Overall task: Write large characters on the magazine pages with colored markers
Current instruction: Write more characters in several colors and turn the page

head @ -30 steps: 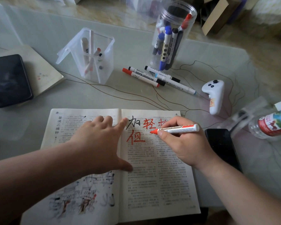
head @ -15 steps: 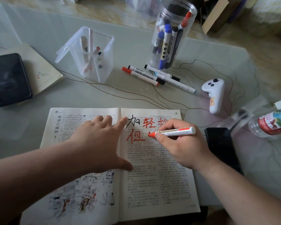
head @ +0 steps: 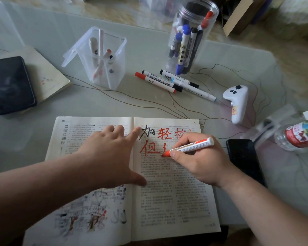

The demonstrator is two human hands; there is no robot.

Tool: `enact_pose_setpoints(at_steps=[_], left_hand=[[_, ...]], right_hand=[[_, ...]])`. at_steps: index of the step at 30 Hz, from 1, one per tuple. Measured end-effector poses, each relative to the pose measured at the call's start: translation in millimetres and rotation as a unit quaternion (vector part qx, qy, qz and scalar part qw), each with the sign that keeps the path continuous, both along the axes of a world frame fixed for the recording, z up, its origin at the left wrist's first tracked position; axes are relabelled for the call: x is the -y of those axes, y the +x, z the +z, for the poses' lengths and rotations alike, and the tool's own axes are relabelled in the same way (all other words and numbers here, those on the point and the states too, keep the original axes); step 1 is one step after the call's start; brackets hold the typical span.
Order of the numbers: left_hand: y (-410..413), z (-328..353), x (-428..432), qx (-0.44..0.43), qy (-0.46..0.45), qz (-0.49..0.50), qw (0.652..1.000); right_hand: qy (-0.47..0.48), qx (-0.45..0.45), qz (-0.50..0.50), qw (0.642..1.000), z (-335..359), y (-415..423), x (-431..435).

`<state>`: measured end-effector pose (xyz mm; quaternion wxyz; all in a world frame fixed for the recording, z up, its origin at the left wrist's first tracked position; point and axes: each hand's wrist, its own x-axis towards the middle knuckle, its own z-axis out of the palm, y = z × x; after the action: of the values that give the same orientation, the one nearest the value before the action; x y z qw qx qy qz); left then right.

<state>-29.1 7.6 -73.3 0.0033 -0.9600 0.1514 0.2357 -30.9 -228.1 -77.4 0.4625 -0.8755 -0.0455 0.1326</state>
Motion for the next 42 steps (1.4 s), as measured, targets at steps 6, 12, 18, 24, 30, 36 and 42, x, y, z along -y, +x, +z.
enact_pose_setpoints(at_steps=[6, 12, 18, 24, 30, 36, 42], left_hand=[[0, 1, 0, 0.001, 0.0, -0.001, 1.0], [0, 1, 0, -0.005, 0.004, 0.001, 1.0], [0, 2, 0, -0.009, 0.002, 0.001, 1.0], [0, 2, 1, -0.005, 0.001, 0.0, 1.0], [0, 3, 1, -0.007, 0.001, 0.001, 1.0], [0, 3, 1, -0.01, 0.002, 0.0, 1.0], [0, 2, 0, -0.006, 0.001, -0.001, 1.0]], right_hand=[[0.022, 0.02, -0.083, 0.996, -2, 8, 8], [0.015, 0.052, -0.081, 0.995, -5, 7, 5], [0.016, 0.017, -0.063, 0.998, -4, 4, 4], [-0.004, 0.025, -0.098, 0.995, -6, 8, 6], [0.02, 0.001, -0.092, 0.996, -4, 9, 8], [0.004, 0.006, -0.052, 0.999, 0, 7, 5], [-0.028, 0.014, -0.107, 0.994, -6, 13, 10]])
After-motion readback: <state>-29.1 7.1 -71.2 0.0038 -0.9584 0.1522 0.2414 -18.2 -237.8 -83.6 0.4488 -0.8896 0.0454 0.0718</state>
